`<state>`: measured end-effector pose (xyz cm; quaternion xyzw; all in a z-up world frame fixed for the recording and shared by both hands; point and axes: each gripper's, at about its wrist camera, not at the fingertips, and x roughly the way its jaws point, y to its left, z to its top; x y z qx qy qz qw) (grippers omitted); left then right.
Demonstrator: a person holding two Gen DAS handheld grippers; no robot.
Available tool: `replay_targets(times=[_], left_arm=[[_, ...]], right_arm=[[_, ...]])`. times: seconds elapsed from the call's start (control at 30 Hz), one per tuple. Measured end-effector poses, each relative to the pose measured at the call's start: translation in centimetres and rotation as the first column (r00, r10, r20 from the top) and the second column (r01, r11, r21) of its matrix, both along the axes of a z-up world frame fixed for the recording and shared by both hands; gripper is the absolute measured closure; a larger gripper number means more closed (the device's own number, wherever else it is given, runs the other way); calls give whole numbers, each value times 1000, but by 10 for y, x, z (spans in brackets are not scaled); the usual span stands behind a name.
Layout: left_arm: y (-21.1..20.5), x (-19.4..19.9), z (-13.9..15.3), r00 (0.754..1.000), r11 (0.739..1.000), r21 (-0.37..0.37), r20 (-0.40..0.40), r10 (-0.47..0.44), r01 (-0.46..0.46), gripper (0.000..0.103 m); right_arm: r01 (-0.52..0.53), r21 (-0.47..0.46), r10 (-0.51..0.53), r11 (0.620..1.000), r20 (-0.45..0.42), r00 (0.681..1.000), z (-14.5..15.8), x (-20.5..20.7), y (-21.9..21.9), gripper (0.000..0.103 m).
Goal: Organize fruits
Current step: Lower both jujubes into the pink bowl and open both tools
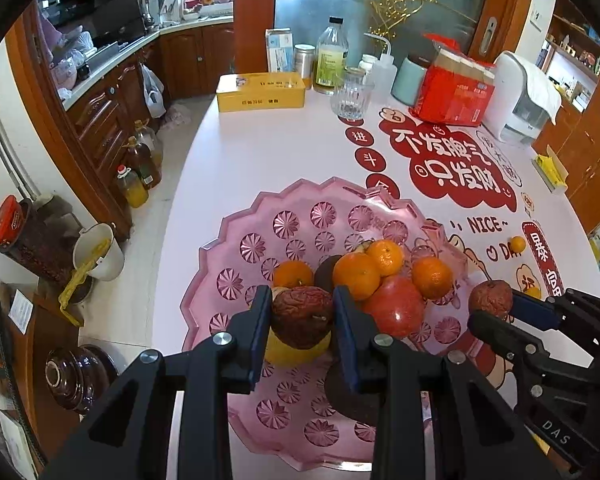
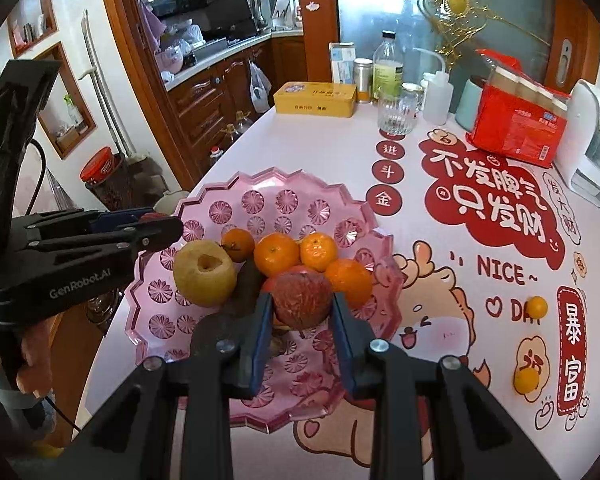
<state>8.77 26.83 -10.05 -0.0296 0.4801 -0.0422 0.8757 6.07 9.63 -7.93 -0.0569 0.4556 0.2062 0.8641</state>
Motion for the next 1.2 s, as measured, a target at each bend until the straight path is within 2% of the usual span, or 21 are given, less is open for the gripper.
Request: replay_targets(times=[0.27, 0.5, 0.57, 0.7, 0.77, 0.83, 0.93, 1.2], left_arm=[[3, 8, -11, 999, 1000, 1, -31, -12, 12, 73], [4, 7, -14, 999, 1000, 8, -44, -24, 24, 71], [3, 7, -13, 999, 999, 14, -40, -28, 29, 67], [0, 5, -13, 999, 999, 22, -36, -39, 40, 51], [-3, 4, -11, 999, 999, 34, -30, -41, 42, 45], [-4, 3, -10, 999, 998, 37, -27, -42, 43, 32], [-5, 0, -7, 999, 998, 38, -18, -42, 42, 21], [-7, -6, -4, 999, 998, 44, -27, -44, 45, 18]], right_arm=[[1, -16, -2, 1000, -50, 999, -13, 9, 8, 73], [-19, -39, 17, 999, -54, 998, -15, 10, 18, 73], [-26, -39, 24, 999, -59, 998, -16, 9, 19, 70], [-27, -35, 25, 999, -43, 999, -13, 7, 19, 53], [-29, -35, 28, 999, -31, 999, -11, 5, 20, 53], [-31, -37, 30, 999, -27, 999, -9, 4, 20, 53], [-32, -36, 31, 999, -28, 999, -9, 4, 20, 53], [-34, -37, 33, 999, -19, 999, -6, -3, 20, 53]])
